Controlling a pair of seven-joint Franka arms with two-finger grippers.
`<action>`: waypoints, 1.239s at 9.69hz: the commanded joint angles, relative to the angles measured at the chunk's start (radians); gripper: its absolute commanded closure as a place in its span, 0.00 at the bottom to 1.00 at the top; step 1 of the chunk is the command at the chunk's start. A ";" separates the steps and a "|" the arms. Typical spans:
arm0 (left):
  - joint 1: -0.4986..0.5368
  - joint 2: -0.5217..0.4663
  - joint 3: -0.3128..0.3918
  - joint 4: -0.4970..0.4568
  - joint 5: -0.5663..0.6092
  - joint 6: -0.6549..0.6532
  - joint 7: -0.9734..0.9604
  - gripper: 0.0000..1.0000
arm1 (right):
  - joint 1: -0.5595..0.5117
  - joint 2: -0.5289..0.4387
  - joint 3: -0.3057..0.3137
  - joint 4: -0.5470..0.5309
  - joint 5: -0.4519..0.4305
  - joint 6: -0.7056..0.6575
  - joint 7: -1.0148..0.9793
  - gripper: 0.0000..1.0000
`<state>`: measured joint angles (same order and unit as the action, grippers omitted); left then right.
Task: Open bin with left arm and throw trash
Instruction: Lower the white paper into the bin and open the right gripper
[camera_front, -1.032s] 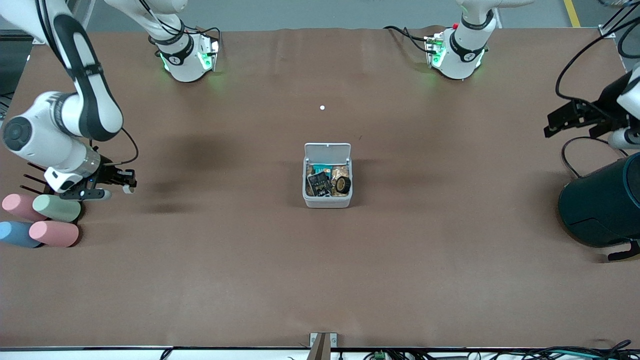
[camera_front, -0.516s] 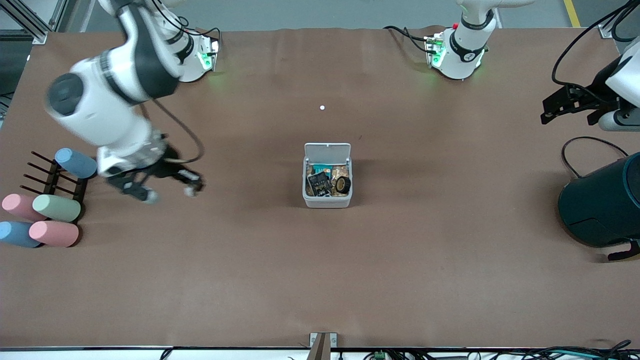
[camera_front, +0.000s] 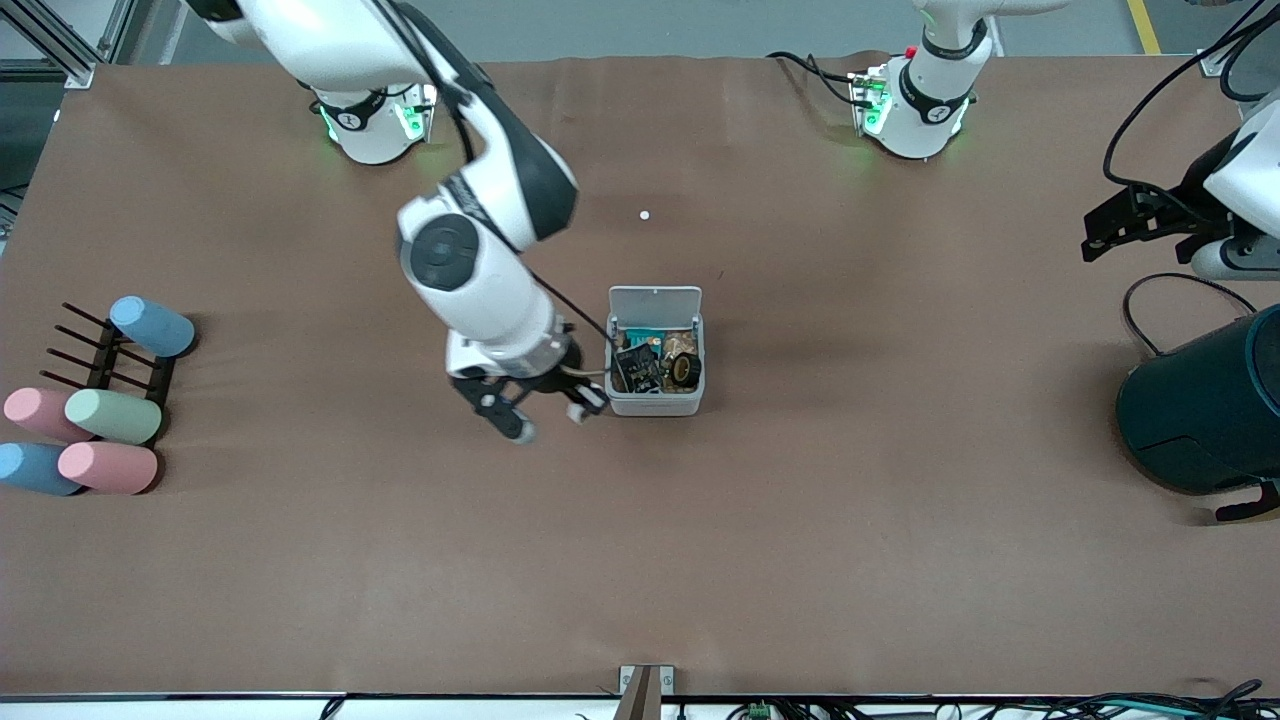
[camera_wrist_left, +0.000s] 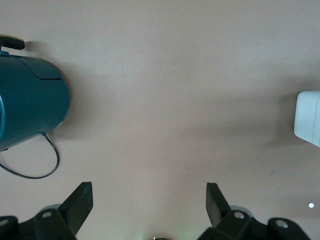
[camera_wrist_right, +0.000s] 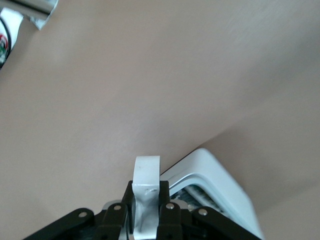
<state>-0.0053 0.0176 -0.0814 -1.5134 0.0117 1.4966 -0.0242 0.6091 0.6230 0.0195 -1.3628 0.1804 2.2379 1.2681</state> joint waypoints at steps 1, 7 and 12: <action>-0.007 0.009 -0.006 0.036 0.010 -0.009 -0.009 0.00 | 0.056 0.043 -0.013 0.037 0.011 0.009 0.033 0.98; -0.008 0.010 -0.005 0.038 0.008 -0.009 0.004 0.00 | 0.129 0.070 -0.016 -0.019 0.001 -0.003 0.037 0.85; -0.015 0.013 -0.006 0.038 0.011 -0.007 -0.013 0.00 | 0.112 0.063 -0.024 -0.019 -0.002 -0.020 0.031 0.01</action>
<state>-0.0171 0.0229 -0.0855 -1.4950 0.0117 1.4963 -0.0271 0.7257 0.7056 -0.0069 -1.3679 0.1798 2.2318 1.2893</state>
